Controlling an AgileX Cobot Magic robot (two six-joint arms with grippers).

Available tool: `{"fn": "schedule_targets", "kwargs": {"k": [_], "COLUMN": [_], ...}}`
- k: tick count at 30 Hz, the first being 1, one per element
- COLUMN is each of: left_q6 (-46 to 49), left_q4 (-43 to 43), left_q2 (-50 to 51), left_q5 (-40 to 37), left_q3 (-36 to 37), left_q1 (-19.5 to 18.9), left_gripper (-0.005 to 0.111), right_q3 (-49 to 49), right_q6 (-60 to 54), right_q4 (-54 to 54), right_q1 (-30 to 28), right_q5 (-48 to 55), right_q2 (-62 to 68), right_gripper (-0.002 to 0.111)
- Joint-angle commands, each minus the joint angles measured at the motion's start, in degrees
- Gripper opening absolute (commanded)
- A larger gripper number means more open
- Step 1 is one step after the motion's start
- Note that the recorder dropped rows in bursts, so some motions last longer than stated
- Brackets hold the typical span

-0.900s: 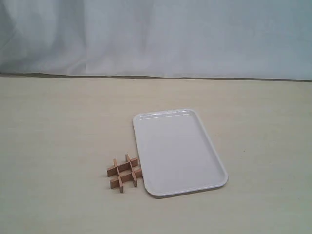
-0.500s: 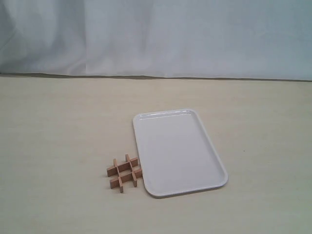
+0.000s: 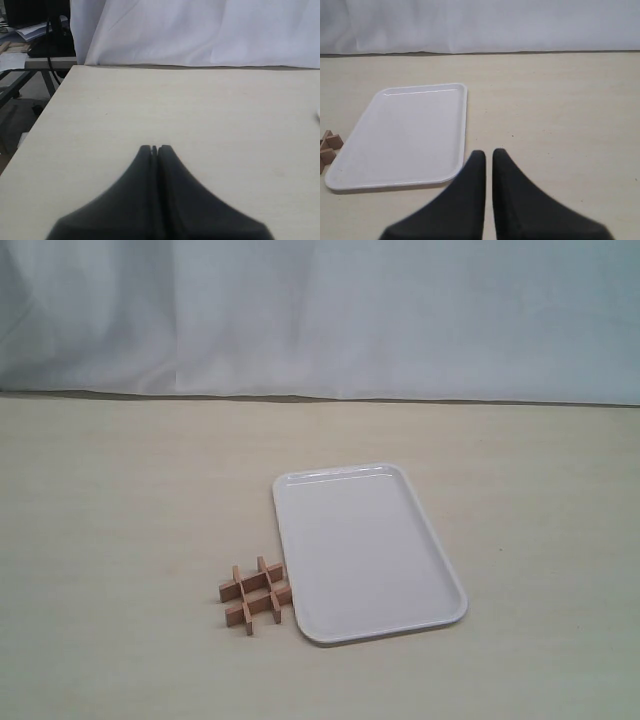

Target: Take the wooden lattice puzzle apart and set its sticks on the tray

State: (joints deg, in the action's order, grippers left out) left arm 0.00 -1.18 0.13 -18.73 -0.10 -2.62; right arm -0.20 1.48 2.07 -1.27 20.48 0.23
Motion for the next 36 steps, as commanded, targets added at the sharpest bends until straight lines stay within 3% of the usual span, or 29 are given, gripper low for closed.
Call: {"fn": "schedule_targets", "kwargs": {"k": [1,12,16,17,20,25,29,32,35,36], "left_q6": [0.0,0.0,0.0,0.0,0.0,0.0,0.0,0.0,0.0,0.0], "left_q4": [0.3,0.3,0.3,0.3,0.3,0.3,0.3,0.3,0.3,0.3], "left_q2": [-0.13,-0.13,-0.13,-0.13,-0.13,-0.13,-0.13,-0.13,-0.13,-0.13], "left_q5": [1.06,1.06,1.06,1.06,1.06,1.06,1.06,1.06,1.06,1.06], "left_q3": [0.1,0.1,0.1,0.1,0.1,0.1,0.1,0.1,0.1,0.1], "left_q1": [0.05,0.05,0.05,0.05,0.05,0.05,0.05,0.05,0.05,0.05], "left_gripper": [0.0,0.0,0.0,0.0,0.0,0.0,0.0,0.0,0.0,0.0], "right_q3": [0.2,0.2,0.2,0.2,0.2,-0.63,-10.49,-19.58,-29.44,-34.89], "right_q6": [-0.92,1.75,12.76,20.57,26.85,27.54,27.68,30.77,35.79,36.91], "right_q4": [-2.07,0.68,9.84,12.76,12.85,11.81,5.7,-4.85,-14.63,-18.68], "right_q1": [0.1,0.1,0.1,0.1,0.1,0.1,0.1,0.1,0.1,0.1], "right_q5": [-4.25,-36.17,-40.66,-38.12,-31.79,-47.45,-47.92,-46.44,-39.94,-33.63], "right_q2": [-0.23,-0.23,-0.23,-0.23,-0.23,1.11,17.12,34.63,48.8,55.02], "right_gripper": [0.005,0.005,0.005,0.005,0.005,0.005,0.005,0.005,0.005,0.005]}}
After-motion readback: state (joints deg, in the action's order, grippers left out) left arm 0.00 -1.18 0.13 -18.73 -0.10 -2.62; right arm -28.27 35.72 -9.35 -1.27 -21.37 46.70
